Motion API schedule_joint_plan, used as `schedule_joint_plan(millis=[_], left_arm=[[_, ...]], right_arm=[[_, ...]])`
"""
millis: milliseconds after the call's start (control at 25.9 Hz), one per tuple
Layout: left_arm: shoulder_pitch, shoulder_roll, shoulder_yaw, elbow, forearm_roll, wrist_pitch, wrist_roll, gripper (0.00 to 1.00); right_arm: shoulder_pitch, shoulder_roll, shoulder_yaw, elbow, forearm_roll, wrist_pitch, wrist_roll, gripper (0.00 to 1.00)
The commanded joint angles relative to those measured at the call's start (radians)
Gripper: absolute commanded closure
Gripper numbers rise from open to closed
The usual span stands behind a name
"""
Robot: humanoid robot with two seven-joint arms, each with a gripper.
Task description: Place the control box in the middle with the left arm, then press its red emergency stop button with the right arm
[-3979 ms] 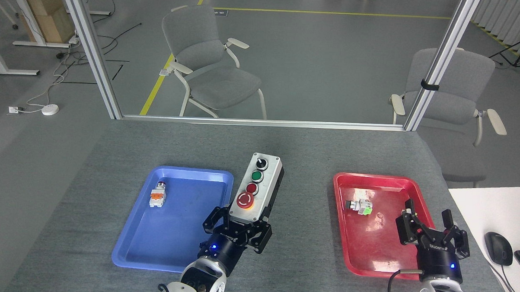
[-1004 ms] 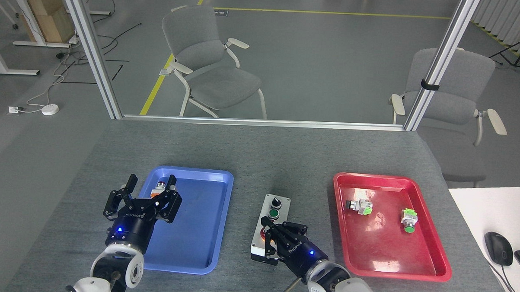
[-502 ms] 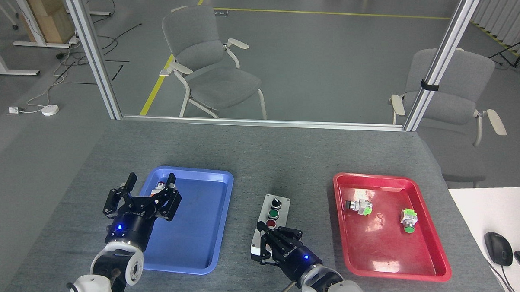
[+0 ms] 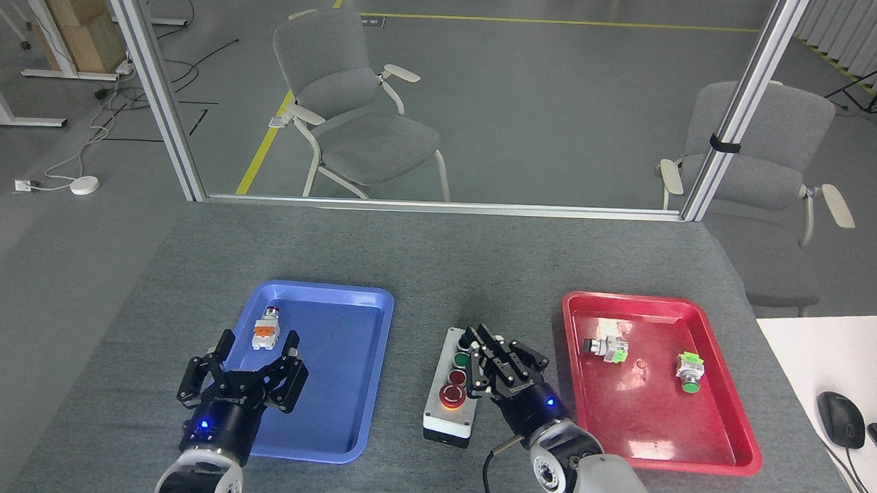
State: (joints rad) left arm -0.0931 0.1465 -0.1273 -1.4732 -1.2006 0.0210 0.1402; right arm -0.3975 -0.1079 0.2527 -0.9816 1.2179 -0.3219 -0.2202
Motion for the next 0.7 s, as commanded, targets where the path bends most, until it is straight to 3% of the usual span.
schedule_joint_plan(millis=[0, 77, 309, 464, 657], left_arm=[[0.03, -0.015, -0.012, 0.005, -0.001, -0.026, 0.012, 0.01], [0.033, -0.016, -0.012, 0.021, -0.001, -0.058, 0.001, 0.01], [0.033, -0.018, -0.009, 0.028, 0.004, -0.093, -0.014, 0.01], [0.032, -0.021, -0.008, 0.034, 0.006, -0.09, -0.013, 0.01], [0.032, -0.022, -0.008, 0.034, 0.006, -0.089, -0.013, 0.01]], right_arm=[[-0.04, 0.008, -0.159, -0.019, -0.032, -0.008, -0.03, 0.01], [-0.044, -0.006, -0.231, -0.017, -0.058, -0.006, -0.025, 0.01], [-0.007, -0.07, -0.392, -0.019, -0.051, 0.006, 0.01, 0.01], [0.088, -0.111, -0.414, -0.051, -0.049, 0.01, 0.018, 0.01], [0.204, -0.104, -0.44, -0.151, -0.029, 0.063, 0.015, 0.01]])
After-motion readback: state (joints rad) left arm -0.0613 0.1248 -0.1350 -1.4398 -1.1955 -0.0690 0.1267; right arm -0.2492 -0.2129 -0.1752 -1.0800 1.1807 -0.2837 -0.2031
